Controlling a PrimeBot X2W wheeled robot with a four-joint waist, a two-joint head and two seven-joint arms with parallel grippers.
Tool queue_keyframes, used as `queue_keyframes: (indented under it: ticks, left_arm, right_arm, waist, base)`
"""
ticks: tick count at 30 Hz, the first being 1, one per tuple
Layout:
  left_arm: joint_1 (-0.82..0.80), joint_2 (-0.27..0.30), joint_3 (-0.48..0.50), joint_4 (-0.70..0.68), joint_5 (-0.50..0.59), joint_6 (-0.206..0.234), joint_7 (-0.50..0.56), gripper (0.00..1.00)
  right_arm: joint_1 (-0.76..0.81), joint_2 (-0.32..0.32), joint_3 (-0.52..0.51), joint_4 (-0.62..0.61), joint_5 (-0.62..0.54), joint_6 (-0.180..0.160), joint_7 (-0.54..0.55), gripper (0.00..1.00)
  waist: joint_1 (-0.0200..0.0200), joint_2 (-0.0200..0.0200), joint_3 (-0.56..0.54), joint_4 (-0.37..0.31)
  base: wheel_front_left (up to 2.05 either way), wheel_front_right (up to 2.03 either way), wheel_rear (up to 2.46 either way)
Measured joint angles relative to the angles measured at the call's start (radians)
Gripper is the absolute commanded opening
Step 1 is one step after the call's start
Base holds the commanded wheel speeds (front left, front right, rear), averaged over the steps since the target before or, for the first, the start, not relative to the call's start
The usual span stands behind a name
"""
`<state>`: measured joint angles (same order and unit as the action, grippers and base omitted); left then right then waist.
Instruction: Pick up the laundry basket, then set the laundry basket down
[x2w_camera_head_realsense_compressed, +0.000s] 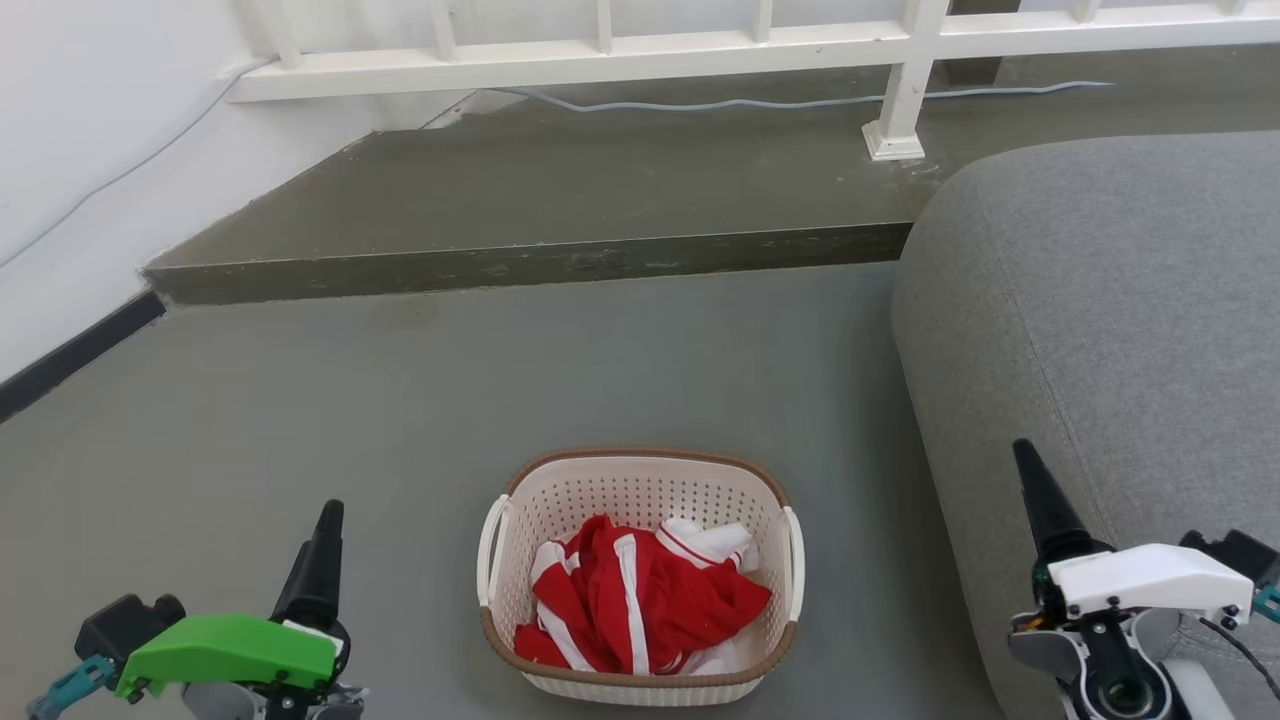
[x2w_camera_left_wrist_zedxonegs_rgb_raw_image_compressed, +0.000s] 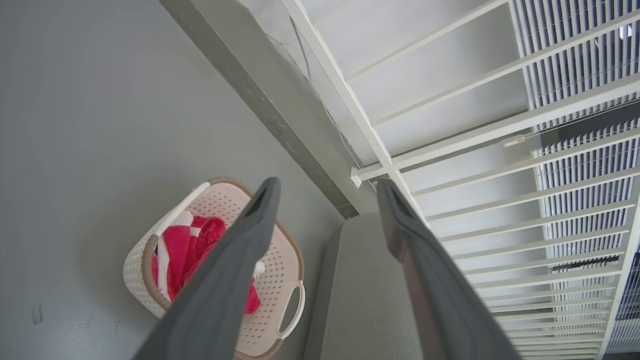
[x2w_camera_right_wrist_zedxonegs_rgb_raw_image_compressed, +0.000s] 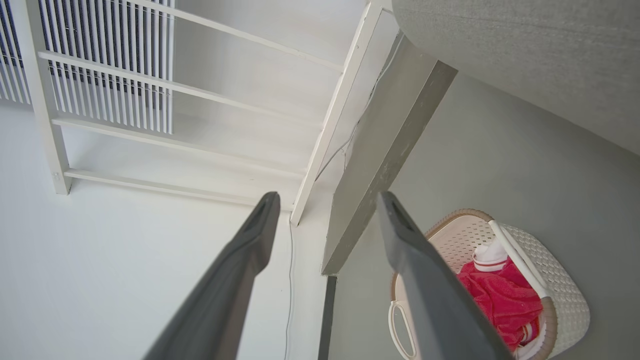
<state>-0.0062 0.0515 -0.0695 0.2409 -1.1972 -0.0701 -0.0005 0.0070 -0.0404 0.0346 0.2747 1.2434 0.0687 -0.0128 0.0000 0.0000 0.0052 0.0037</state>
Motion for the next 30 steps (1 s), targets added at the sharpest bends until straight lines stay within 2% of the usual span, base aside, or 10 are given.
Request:
queue_keyframes:
  ticks: [12,30]
  left_arm:
    - [0.000,0.025,-0.065,-0.023,0.188,0.034,-0.028,1.00]
    - [0.009,0.026,-0.137,-0.057,0.467,0.081,-0.089,1.00]
  right_arm:
    - [0.000,-0.003,0.060,-0.011,-0.151,-0.020,-0.030,1.00]
    - [0.002,-0.005,0.150,-0.025,-0.387,-0.062,-0.084,1.00]
  waist:
    - [0.0000,0.0000,-0.001,0.001]
    - [0.0000,0.0000,-0.012,0.001]
  base:
    - [0.00,0.00,0.00]
    - [0.00,0.00,0.00]
